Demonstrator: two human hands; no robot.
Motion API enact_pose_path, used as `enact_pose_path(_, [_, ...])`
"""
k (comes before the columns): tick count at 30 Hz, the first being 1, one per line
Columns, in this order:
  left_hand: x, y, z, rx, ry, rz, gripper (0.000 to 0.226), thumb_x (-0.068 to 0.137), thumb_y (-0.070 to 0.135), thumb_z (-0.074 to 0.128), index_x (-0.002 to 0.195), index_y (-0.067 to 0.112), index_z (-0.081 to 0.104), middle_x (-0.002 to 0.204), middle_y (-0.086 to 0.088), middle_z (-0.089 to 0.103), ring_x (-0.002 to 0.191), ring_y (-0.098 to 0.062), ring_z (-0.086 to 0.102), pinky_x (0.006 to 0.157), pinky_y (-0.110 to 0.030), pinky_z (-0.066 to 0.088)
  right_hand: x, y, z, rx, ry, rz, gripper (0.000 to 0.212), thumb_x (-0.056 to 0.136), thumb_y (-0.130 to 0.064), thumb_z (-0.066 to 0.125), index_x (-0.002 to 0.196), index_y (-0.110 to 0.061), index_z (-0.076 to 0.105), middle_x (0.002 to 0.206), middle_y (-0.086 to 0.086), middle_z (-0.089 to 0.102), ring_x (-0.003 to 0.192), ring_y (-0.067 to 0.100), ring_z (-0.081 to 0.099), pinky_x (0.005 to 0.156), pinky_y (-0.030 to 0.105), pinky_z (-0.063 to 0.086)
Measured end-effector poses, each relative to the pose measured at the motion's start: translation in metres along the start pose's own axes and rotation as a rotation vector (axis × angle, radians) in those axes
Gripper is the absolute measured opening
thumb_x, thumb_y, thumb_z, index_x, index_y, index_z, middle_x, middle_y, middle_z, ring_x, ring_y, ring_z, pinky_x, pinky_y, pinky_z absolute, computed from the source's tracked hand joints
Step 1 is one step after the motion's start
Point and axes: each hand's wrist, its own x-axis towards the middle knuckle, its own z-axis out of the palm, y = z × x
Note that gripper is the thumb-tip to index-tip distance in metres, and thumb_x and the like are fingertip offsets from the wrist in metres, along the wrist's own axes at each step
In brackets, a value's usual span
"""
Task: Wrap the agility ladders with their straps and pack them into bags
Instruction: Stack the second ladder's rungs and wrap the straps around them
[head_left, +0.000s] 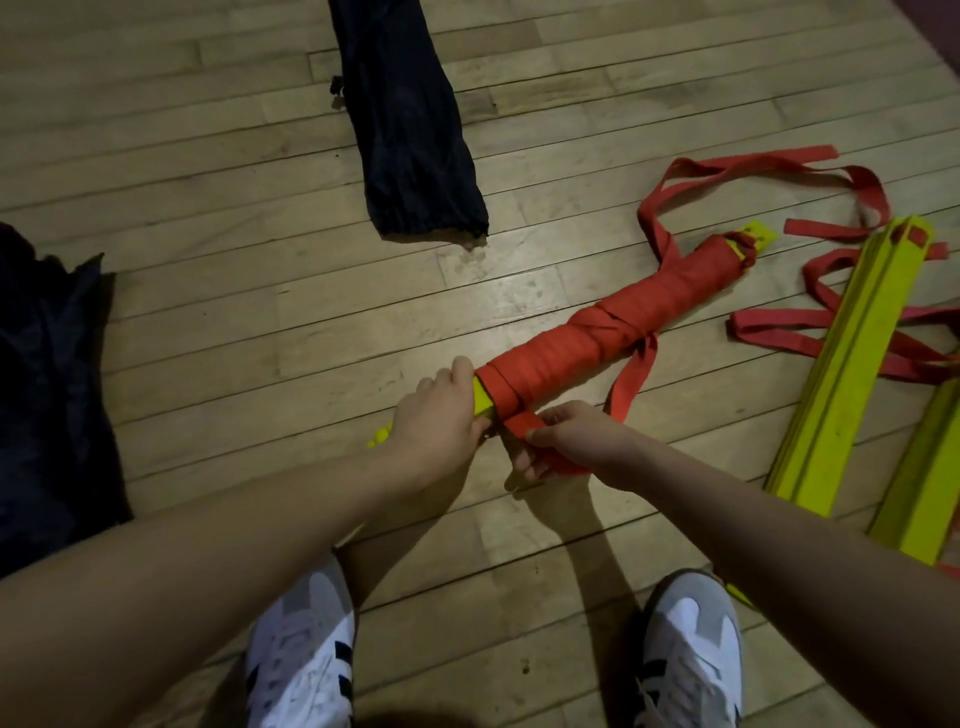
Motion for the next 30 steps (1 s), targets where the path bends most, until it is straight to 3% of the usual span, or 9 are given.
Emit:
enact_pose_path(3, [0.013, -0.009, -0.005, -0.087, 0.062, -0.042, 0.054, 0.089, 0.034, 0.063, 0.129, 0.01, 0.036, 0.124, -0.01, 0.051, 0.112, -0.03, 0.05, 0.084, -0.041, 0.043, 0.002, -0.004, -0.007, -0.246, 0.018, 0.016, 0.021, 0.098, -0.011, 0.049, 0.086, 0.0, 0.063, 0.073, 0.014, 0.07, 0.069, 0.024, 0.07, 0.075, 0.034, 0.058])
enact_pose_path(7, [0.025, -0.022, -0.009, -0.18, 0.042, -0.067, 0.052, 0.088, 0.034, 0.064, 0.131, 0.013, 0.043, 0.128, -0.008, 0.046, 0.12, -0.027, 0.041, 0.098, -0.041, 0.032, 0.002, -0.016, -0.013, -0.362, -0.038, 0.06, 0.023, 0.1, -0.012, 0.044, 0.093, 0.003, 0.06, 0.07, 0.013, 0.069, 0.061, 0.018, 0.069, 0.058, 0.022, 0.055])
enact_pose_path(11, [0.028, -0.024, -0.011, -0.288, 0.098, -0.036, 0.046, 0.088, 0.033, 0.065, 0.126, 0.014, 0.048, 0.122, -0.005, 0.047, 0.118, -0.022, 0.04, 0.095, -0.038, 0.031, -0.004, -0.015, -0.015, -0.166, -0.156, 0.155, 0.02, 0.103, -0.014, 0.039, 0.102, 0.002, 0.05, 0.073, 0.017, 0.066, 0.063, 0.026, 0.068, 0.059, 0.033, 0.059])
enact_pose_path(16, [0.028, -0.023, -0.018, -0.296, 0.184, -0.1, 0.048, 0.088, 0.031, 0.066, 0.129, 0.013, 0.047, 0.125, -0.005, 0.048, 0.121, -0.023, 0.04, 0.098, -0.037, 0.029, -0.012, -0.007, -0.021, -0.038, -0.226, 0.161, 0.023, 0.104, -0.019, 0.039, 0.103, 0.001, 0.049, 0.074, 0.016, 0.066, 0.061, 0.023, 0.068, 0.06, 0.032, 0.06])
enact_pose_path(21, [0.032, -0.013, -0.017, 0.154, 0.166, -0.109, 0.051, 0.078, 0.03, 0.075, 0.116, 0.009, 0.048, 0.114, -0.011, 0.05, 0.107, -0.029, 0.046, 0.086, -0.038, 0.037, -0.009, -0.011, -0.017, 0.218, -0.168, 0.064, 0.022, 0.104, -0.014, 0.038, 0.099, 0.0, 0.054, 0.07, 0.014, 0.067, 0.06, 0.021, 0.066, 0.06, 0.031, 0.059])
enact_pose_path(25, [0.029, -0.013, -0.009, 0.433, 0.182, -0.006, 0.075, 0.039, 0.03, 0.09, 0.093, 0.01, 0.042, 0.081, -0.008, 0.052, 0.072, -0.025, 0.05, 0.062, -0.032, 0.039, -0.007, -0.02, -0.009, 0.26, -0.176, 0.04, 0.022, 0.103, -0.016, 0.039, 0.1, -0.001, 0.055, 0.078, 0.015, 0.067, 0.067, 0.023, 0.066, 0.065, 0.033, 0.058])
enact_pose_path(27, [0.024, -0.014, -0.005, 0.479, 0.162, 0.048, 0.079, 0.048, 0.042, 0.088, 0.1, 0.009, 0.038, 0.091, -0.01, 0.053, 0.081, -0.027, 0.052, 0.07, -0.036, 0.043, -0.008, -0.019, -0.007, 0.275, -0.166, 0.04, 0.021, 0.103, -0.016, 0.039, 0.101, -0.001, 0.055, 0.08, 0.015, 0.068, 0.07, 0.022, 0.066, 0.066, 0.034, 0.057])
enact_pose_path(29, [0.019, -0.011, -0.005, 0.562, 0.094, 0.094, 0.075, 0.075, 0.056, 0.071, 0.117, 0.006, 0.035, 0.121, -0.017, 0.049, 0.114, -0.034, 0.048, 0.094, -0.048, 0.041, -0.007, -0.016, -0.007, 0.29, -0.143, 0.037, 0.022, 0.103, -0.016, 0.04, 0.102, -0.001, 0.056, 0.082, 0.015, 0.068, 0.072, 0.023, 0.066, 0.067, 0.034, 0.057])
enact_pose_path(30, [0.017, -0.01, -0.003, 0.547, 0.058, 0.13, 0.07, 0.086, 0.057, 0.057, 0.126, 0.005, 0.033, 0.136, -0.021, 0.038, 0.13, -0.037, 0.036, 0.106, -0.053, 0.03, -0.006, -0.013, -0.007, 0.295, -0.127, 0.039, 0.022, 0.103, -0.016, 0.04, 0.102, -0.001, 0.056, 0.083, 0.015, 0.068, 0.072, 0.023, 0.066, 0.067, 0.035, 0.056])
